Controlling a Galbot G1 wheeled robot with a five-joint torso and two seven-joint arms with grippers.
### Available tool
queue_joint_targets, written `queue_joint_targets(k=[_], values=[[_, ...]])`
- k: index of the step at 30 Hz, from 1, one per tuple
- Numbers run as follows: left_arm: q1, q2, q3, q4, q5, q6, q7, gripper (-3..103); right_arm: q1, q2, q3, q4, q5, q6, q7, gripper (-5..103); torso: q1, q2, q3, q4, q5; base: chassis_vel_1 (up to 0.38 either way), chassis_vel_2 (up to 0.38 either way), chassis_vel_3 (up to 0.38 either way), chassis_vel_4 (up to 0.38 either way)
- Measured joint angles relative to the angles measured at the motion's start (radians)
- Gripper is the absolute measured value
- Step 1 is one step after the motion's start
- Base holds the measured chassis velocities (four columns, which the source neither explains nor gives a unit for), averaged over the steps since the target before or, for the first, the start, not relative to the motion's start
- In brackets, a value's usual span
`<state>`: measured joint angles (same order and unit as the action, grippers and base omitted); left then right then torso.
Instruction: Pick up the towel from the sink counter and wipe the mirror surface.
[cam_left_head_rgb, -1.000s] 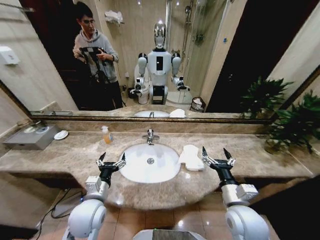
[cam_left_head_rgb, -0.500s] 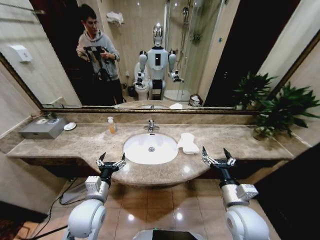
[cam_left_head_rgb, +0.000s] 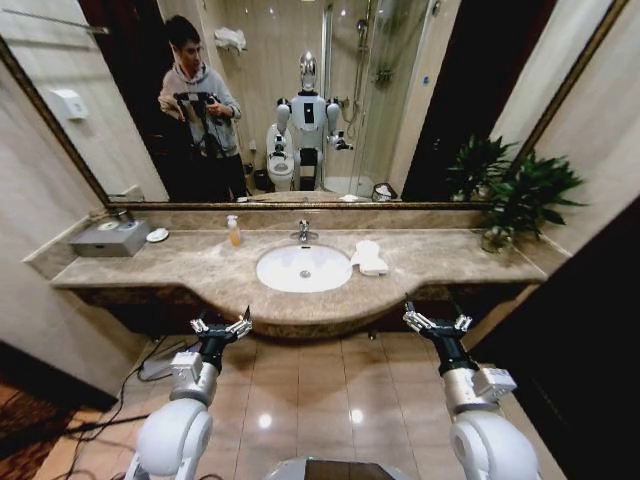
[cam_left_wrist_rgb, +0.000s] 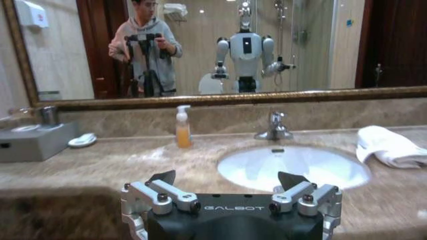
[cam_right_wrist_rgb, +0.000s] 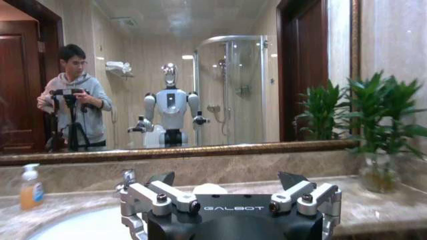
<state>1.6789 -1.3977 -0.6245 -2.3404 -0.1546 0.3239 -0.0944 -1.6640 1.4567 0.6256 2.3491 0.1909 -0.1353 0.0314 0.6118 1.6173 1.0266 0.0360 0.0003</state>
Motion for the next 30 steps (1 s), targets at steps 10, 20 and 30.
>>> queue_joint_targets(k=[10, 20, 30], values=[[0.000, 0.000, 0.000, 0.000, 0.000, 0.000, 0.000, 100, 0.000, 0.000, 0.000, 0.000, 0.000, 0.000, 0.000, 100, -0.001, 0.001, 0.000, 0.0004, -0.0006, 0.245, -0.271, -0.274, 0.257], [-0.001, 0.000, 0.000, 0.000, 0.000, 0.000, 0.000, 100, 0.001, 0.000, 0.000, 0.000, 0.000, 0.000, 0.000, 100, 0.002, -0.001, 0.001, 0.0002, -0.0003, -0.005, 0.017, 0.010, 0.002], [0.000, 0.000, 0.000, 0.000, 0.000, 0.000, 0.000, 100, 0.000, 0.000, 0.000, 0.000, 0.000, 0.000, 0.000, 100, 0.000, 0.000, 0.000, 0.0000, -0.0002, 0.055, -0.046, -0.055, 0.054]])
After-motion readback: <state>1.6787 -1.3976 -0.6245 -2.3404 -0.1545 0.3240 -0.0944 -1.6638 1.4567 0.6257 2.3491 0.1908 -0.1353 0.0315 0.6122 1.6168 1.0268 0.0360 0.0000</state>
